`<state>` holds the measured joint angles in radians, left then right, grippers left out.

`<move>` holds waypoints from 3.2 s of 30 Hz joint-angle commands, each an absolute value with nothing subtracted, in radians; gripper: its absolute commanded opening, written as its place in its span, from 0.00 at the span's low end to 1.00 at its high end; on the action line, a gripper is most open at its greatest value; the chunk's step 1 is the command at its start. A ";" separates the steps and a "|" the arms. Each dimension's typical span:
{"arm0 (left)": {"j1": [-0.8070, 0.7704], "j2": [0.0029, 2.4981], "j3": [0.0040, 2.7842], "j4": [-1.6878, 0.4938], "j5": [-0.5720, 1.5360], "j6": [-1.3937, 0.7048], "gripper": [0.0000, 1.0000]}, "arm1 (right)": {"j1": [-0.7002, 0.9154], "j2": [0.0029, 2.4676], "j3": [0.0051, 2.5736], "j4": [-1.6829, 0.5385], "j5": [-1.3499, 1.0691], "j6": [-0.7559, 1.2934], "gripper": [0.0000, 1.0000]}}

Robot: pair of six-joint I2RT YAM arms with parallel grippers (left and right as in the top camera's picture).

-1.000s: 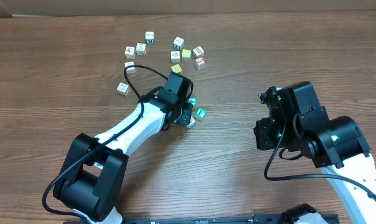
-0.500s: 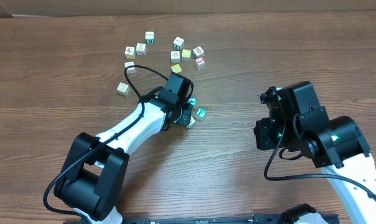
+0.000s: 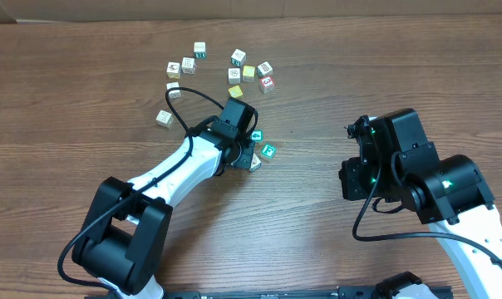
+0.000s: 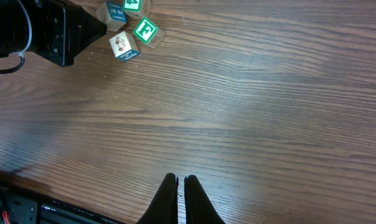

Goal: Form a circle

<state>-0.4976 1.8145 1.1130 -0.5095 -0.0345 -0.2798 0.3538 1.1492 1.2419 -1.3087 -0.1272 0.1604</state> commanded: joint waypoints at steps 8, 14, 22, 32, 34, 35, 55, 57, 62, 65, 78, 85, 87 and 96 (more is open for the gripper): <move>-0.498 1.837 1.170 -0.562 -0.062 -0.258 0.04 | 0.349 1.131 1.266 -1.303 -0.135 0.156 0.04; -0.498 1.836 1.253 -0.643 -0.034 -0.257 0.04 | 0.349 1.131 1.266 -1.303 -0.135 0.155 0.04; -0.498 1.836 1.342 -0.754 -0.007 -0.258 0.04 | 0.349 1.131 1.266 -1.303 -0.132 0.155 0.04; -0.487 1.836 1.325 -0.797 -0.187 -0.394 0.04 | 0.349 1.131 1.266 -1.304 -0.132 0.155 0.04; -0.468 1.836 1.311 -0.793 -0.180 -0.398 0.04 | 0.349 1.131 1.266 -1.304 -0.132 0.155 0.04; -0.455 1.836 1.300 -0.786 -0.167 -0.397 0.04 | 0.349 1.131 1.266 -1.304 -0.132 0.155 0.04; -0.374 1.840 1.139 -0.570 0.001 -0.314 0.04 | 0.349 1.131 1.266 -1.304 -0.132 0.155 0.04; -0.374 1.842 1.139 -0.562 0.003 -0.315 0.04 | 0.349 1.131 1.266 -1.304 -0.132 0.155 0.04; -0.374 1.844 1.134 -0.560 0.025 -0.315 0.04 | 0.349 1.131 1.266 -1.304 -0.132 0.155 0.04; -0.374 1.844 1.134 -0.567 0.027 -0.315 0.04 | 0.349 1.131 1.266 -1.304 -0.132 0.155 0.04; -0.374 1.844 1.134 -0.580 0.072 -0.356 0.04 | 0.349 1.131 1.266 -1.304 -0.132 0.155 0.04; -0.374 1.844 1.134 -0.645 0.018 -0.402 0.04 | 0.349 1.131 1.266 -1.308 -0.132 0.155 0.04; -0.374 1.844 1.134 -0.670 0.019 -0.409 0.04 | 0.349 1.131 1.266 -1.308 -0.132 0.155 0.04; -0.374 1.844 1.133 -0.633 0.062 -0.431 0.04 | 0.349 1.131 1.266 -1.307 -0.132 0.155 0.04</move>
<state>-0.3725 1.8294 1.1393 -0.6418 0.0391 -0.4126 0.3538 1.1492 1.2419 -1.3094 -0.1265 0.1600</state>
